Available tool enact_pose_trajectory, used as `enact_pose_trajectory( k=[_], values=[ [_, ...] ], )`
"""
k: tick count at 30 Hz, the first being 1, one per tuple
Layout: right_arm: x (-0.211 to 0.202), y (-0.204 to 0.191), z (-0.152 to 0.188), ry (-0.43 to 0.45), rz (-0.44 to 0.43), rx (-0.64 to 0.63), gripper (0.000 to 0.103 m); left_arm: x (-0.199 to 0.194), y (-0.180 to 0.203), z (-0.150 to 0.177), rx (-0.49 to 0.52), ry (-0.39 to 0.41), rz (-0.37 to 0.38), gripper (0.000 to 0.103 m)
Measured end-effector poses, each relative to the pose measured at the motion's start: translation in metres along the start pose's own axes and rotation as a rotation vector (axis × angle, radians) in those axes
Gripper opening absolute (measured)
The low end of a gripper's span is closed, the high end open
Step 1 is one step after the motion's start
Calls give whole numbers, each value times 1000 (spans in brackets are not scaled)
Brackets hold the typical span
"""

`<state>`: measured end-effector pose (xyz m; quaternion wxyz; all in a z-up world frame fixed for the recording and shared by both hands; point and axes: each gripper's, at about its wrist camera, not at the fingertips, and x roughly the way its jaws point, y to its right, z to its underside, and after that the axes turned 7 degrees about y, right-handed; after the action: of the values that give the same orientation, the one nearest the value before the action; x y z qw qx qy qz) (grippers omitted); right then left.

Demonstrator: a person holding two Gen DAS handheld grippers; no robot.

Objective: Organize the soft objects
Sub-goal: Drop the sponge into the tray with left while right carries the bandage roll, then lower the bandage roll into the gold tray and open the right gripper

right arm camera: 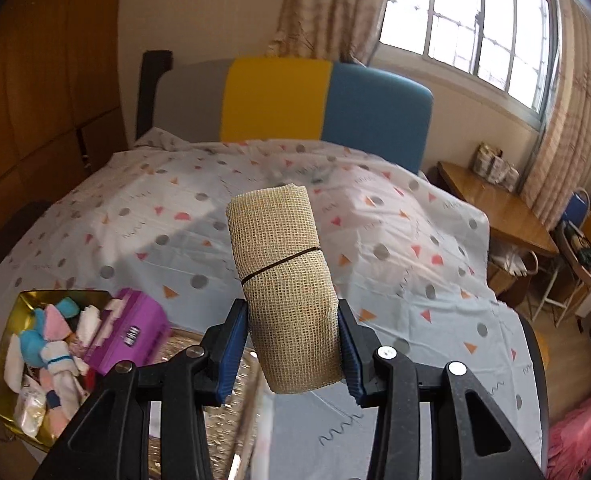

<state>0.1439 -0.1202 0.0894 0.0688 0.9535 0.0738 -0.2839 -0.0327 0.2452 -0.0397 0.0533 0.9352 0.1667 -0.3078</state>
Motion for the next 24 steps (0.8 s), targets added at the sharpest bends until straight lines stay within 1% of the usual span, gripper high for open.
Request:
enact_pose_trajectory(
  k=[3, 6, 12, 17, 20, 22, 24],
  values=[
    [-16, -39, -13, 52, -81, -54, 42, -1, -3, 1, -6, 4, -3, 84],
    [-25, -76, -15, 76, -165, -99, 42, -3, -5, 0, -10, 11, -8, 84],
    [-26, -146, 1, 58, -314, -169, 42, -8, -11, -1, -23, 26, -18, 84],
    [-18, -191, 29, -1, -415, -186, 42, -11, -16, -1, -30, 38, -32, 84],
    [-6, -213, 51, -70, -467, -179, 42, -12, -20, 0, -36, 38, -38, 84],
    [4, -228, 66, -112, -478, -183, 42, -11, -22, 1, -40, 34, -41, 85],
    [17, -242, 82, -172, -494, -184, 43, -11, -24, 2, -43, 32, -45, 86]
  ],
)
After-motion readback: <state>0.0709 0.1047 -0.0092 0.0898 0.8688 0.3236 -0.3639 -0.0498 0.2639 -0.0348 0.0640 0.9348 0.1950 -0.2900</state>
